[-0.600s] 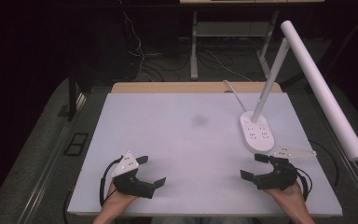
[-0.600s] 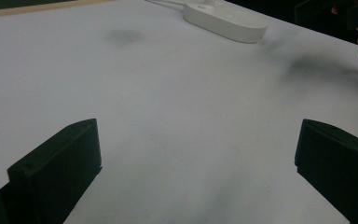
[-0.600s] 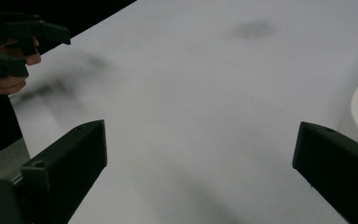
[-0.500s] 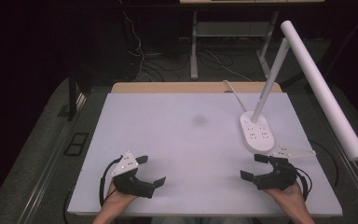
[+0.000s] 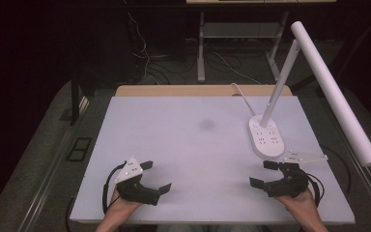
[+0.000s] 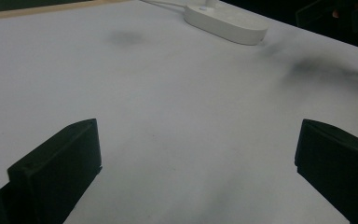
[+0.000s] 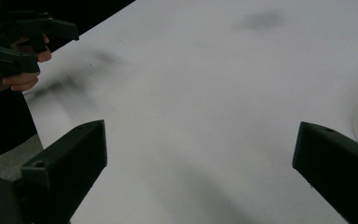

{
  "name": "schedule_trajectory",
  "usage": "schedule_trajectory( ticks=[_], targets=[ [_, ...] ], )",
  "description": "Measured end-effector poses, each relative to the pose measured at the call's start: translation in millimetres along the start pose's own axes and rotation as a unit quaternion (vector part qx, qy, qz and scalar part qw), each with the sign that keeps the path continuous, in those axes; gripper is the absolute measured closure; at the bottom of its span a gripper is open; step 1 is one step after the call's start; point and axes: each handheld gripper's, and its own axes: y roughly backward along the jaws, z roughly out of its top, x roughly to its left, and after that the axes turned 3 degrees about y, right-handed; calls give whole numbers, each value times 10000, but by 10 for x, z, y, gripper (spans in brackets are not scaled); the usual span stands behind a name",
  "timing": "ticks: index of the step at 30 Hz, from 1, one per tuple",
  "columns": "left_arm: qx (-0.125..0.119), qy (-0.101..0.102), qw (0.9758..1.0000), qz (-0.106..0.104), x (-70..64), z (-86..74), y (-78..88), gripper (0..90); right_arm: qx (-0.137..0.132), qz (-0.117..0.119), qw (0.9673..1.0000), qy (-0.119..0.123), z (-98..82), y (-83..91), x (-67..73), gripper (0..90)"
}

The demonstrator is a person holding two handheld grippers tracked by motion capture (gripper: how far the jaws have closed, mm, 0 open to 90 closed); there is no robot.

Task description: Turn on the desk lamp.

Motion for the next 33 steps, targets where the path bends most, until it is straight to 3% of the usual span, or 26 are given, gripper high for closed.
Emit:
schedule_trajectory(
  ticks=[16, 33],
  targets=[
    [25, 6, 10000, -15, -12, -4, -16, 0, 106, 40, 9999, 37, 67, 5, 25, 24],
    [17, 3, 10000, 22, -7, -5, -10, 0, 196, 35, 9998, -54, 193, 132, -69, 24]
  ],
)
